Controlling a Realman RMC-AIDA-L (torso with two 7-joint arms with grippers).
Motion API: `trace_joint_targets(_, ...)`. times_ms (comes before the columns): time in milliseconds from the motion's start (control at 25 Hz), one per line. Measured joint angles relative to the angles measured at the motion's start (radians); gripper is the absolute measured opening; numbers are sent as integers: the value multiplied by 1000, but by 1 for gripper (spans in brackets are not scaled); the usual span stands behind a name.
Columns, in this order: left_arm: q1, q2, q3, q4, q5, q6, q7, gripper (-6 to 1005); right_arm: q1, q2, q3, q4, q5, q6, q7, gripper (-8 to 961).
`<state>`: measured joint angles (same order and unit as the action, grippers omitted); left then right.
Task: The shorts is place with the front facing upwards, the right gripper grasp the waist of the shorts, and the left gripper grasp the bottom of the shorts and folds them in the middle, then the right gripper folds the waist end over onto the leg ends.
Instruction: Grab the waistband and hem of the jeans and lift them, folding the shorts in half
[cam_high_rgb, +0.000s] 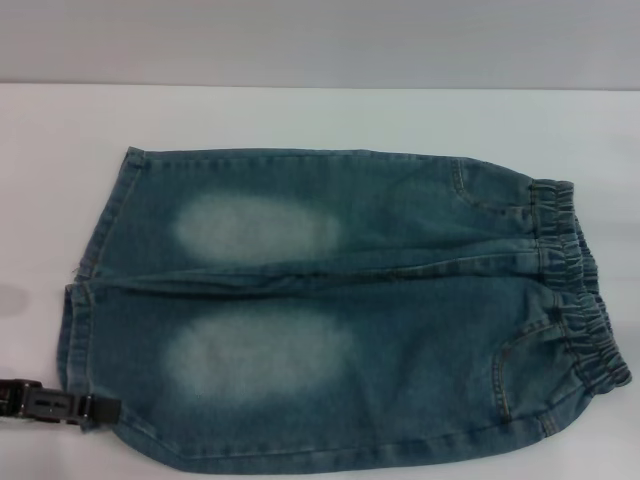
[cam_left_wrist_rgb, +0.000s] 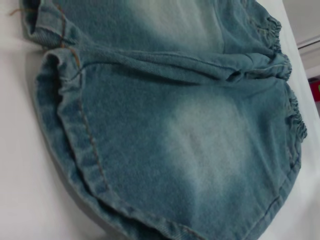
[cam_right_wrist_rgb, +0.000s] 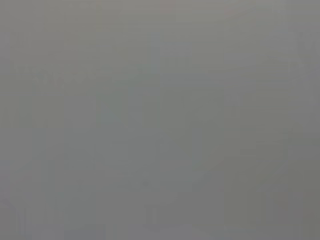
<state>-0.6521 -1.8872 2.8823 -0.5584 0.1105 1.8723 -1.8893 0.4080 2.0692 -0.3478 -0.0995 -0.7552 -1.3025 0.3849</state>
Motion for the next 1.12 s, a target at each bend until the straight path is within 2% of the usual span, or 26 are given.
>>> trace_joint_targets(680,-5,2,1,15,0,1,10,811,9,2,0,1,3,17,0,797)
trace_joint_targets(1120,-8,0,2,15,8,-39,7,467,5,2,9,1,5,19,0,797)
